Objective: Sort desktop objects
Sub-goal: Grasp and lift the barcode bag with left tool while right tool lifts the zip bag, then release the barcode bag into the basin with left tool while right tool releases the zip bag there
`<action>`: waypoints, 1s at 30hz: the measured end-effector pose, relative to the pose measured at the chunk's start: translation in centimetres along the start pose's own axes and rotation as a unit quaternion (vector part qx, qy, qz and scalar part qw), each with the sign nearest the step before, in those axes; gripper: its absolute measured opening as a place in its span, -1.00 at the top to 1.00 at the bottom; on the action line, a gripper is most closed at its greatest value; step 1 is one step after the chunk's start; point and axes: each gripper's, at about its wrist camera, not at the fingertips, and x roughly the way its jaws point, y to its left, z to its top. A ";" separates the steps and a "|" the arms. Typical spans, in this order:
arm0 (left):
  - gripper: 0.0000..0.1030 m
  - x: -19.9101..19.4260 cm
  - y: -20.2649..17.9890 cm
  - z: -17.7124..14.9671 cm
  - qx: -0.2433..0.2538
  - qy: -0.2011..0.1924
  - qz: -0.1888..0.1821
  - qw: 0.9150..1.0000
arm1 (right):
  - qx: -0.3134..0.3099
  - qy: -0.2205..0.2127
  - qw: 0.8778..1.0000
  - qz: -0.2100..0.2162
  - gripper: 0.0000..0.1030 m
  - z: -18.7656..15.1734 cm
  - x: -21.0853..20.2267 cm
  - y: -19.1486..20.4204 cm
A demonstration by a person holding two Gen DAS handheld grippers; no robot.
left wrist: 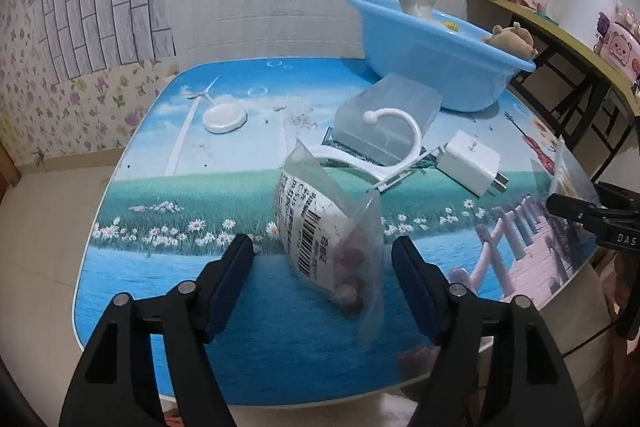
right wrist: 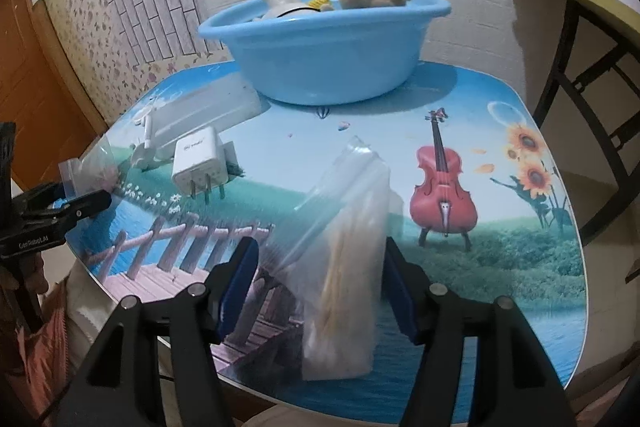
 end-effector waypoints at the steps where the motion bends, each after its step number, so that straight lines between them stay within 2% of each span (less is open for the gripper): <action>1: -0.36 0.0 0.0 0.1 0.001 -0.002 -0.002 1.000 | 0.001 -0.001 1.000 -0.001 -0.20 0.0 0.0 0.0; 2: -0.23 0.1 0.0 0.1 0.001 -0.004 -0.004 1.000 | 0.002 -0.002 1.000 0.000 -0.20 0.1 0.0 0.0; 3: 0.31 0.1 0.0 0.2 0.003 -0.008 -0.004 1.000 | 0.002 -0.003 1.000 0.001 -0.14 0.1 0.0 0.0; 4: 0.33 0.1 -0.1 0.3 0.005 -0.009 -0.004 1.000 | 0.000 -0.004 1.000 0.003 0.15 0.2 -0.1 0.0; 7: 0.34 0.0 -0.2 0.5 0.010 -0.014 -0.008 1.000 | 0.002 -0.021 1.000 0.011 0.39 0.4 -0.7 -0.2; 17: 0.34 -2.1 -1.0 2.9 0.006 -0.049 -0.037 0.998 | 0.013 -0.095 0.995 0.031 0.43 2.5 -4.2 -0.5; 20: 0.34 -3.0 -1.8 4.0 0.017 -0.069 -0.041 0.997 | 0.018 -0.106 0.994 0.034 0.43 3.1 -4.6 -0.3; 30: 0.34 -2.7 -4.2 8.4 0.033 -0.095 -0.070 0.993 | 0.011 -0.135 0.989 0.058 0.43 5.7 -5.0 1.0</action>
